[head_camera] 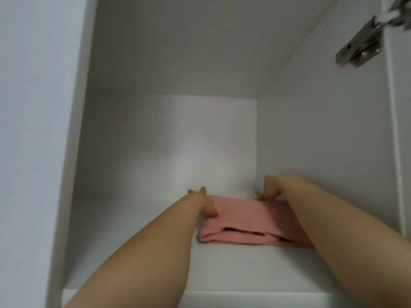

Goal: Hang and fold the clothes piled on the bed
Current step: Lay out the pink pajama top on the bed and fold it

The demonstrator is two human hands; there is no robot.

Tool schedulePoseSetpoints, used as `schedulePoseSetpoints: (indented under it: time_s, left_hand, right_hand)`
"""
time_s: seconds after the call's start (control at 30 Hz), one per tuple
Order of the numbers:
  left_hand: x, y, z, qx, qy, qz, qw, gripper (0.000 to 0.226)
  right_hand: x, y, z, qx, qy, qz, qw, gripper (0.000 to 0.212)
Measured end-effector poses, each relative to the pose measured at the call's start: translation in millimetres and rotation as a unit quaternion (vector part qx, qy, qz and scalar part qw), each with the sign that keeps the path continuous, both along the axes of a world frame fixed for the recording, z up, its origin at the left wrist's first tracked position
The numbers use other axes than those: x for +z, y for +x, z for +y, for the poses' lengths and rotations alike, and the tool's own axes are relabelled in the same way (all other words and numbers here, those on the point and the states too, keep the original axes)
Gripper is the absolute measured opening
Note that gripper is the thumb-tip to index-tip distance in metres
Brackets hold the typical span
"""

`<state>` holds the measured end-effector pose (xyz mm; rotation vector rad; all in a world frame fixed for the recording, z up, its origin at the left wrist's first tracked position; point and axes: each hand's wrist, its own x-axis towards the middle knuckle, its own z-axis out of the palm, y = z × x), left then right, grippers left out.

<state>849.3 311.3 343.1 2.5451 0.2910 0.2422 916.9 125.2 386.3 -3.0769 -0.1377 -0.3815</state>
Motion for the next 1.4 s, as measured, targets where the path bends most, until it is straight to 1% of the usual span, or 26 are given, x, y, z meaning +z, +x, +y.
schedulePoseSetpoints:
  time_s: [0.03,0.07,0.13,0.17,0.23,0.3,0.33,0.4,0.47,0.5,0.57,0.67,0.77,0.83,0.87,0.93,0.97,1.0,1.03,1.07,1.1,1.13,1.17,1.2,1.27,1.4]
  left_hand:
    - [-2,-2,0,-0.023,0.077,0.018,0.997,0.092]
    - [-3,-5,-2,-0.053,0.116,0.035,0.991,0.085]
    - [-5,-18,-8,-0.124,0.156,0.083,0.976,0.069]
    - [-7,-21,-10,-0.145,0.152,0.107,0.972,0.067]
    - [-8,-32,-10,-0.188,0.128,0.146,0.963,0.075]
    - [-8,-33,-2,-0.203,0.095,0.182,0.957,0.087]
    - [-8,-33,0,-0.205,0.114,0.188,0.954,0.088]
    - [-7,-34,2,-0.211,0.187,0.141,0.949,0.079]
    - [-7,-35,-1,-0.229,0.257,0.054,0.937,0.057]
    - [-8,-34,-4,-0.237,0.283,0.017,0.929,0.045]
    - [-11,-33,-10,-0.23,0.355,-0.032,0.906,0.031]
    - [-13,-36,-20,-0.199,0.41,-0.108,0.884,0.025]
    - [-6,-39,-21,-0.175,0.337,-0.159,0.911,0.012]
    - [1,-43,-12,-0.177,0.195,-0.123,0.957,0.017]
    - [4,-46,-6,-0.206,0.091,-0.071,0.972,0.023]
    - [9,-51,5,-0.266,-0.077,0.034,0.96,0.052]
    - [12,-52,9,-0.284,-0.118,0.05,0.95,0.062]
    - [14,-52,10,-0.283,-0.134,0.038,0.949,0.069]
    - [14,-50,7,-0.259,-0.128,-0.005,0.957,0.07]
    - [12,-47,2,-0.214,-0.085,-0.07,0.971,0.063]
    - [8,-43,-2,-0.169,0.022,-0.121,0.978,0.055]
    - [0,-39,-6,-0.15,0.14,-0.112,0.972,0.05]
    - [-11,-31,-8,-0.159,0.236,-0.065,0.957,0.051]
    - [-20,-24,-9,-0.173,0.297,-0.006,0.939,0.055]
    - [-28,-13,-8,-0.173,0.334,0.057,0.925,0.063]
    - [-26,-8,-9,-0.169,0.337,0.048,0.925,0.064]
  right_hand:
    - [-10,2,0,0.002,-0.034,0.044,0.998,0.061]
    - [-16,0,0,0.002,-0.04,0.075,0.996,0.058]
    - [-25,-7,0,0.019,-0.036,0.084,0.996,0.054]
    - [-27,-10,0,0.034,-0.029,0.071,0.997,0.053]
    - [-29,-18,0,0.072,-0.008,0.052,0.996,0.052]
    - [-33,-31,-4,0.127,0.045,0.09,0.987,0.059]
    - [-35,-41,-7,0.155,0.086,0.123,0.977,0.067]
    - [-38,-60,-13,0.192,0.151,0.19,0.951,0.084]
    - [-41,-71,-15,0.195,0.098,0.204,0.954,0.093]
    - [-44,-74,-14,0.187,0.05,0.187,0.963,0.093]
    - [-49,-79,-8,0.174,-0.019,0.091,0.98,0.082]
    - [-59,-81,-1,0.186,-0.071,-0.077,0.977,0.048]
    - [-53,-94,4,0.166,-0.111,-0.118,0.973,0.031]
    - [-37,-102,3,0.152,-0.091,-0.084,0.981,0.029]
    - [-26,-105,1,0.154,-0.069,-0.027,0.985,0.027]
    - [-7,-115,-6,0.153,-0.027,0.173,0.973,0.032]
    - [1,-118,-10,0.165,0.026,0.253,0.953,0.041]
    - [8,-118,-12,0.183,0.106,0.288,0.934,0.048]
    - [10,-112,-11,0.191,0.189,0.269,0.925,0.052]
    - [6,-104,-8,0.191,0.258,0.201,0.925,0.051]
    - [1,-95,-3,0.176,0.253,0.099,0.946,0.049]
    - [-11,-83,3,0.138,0.185,0.024,0.973,0.049]
    - [-28,-69,7,0.116,0.101,0.004,0.988,0.051]
    - [-46,-55,10,0.108,0.03,0.023,0.993,0.055]
    - [-67,-32,8,0.077,0.012,0.084,0.993,0.06]
    - [-70,-23,7,0.073,0.028,0.049,0.996,0.06]
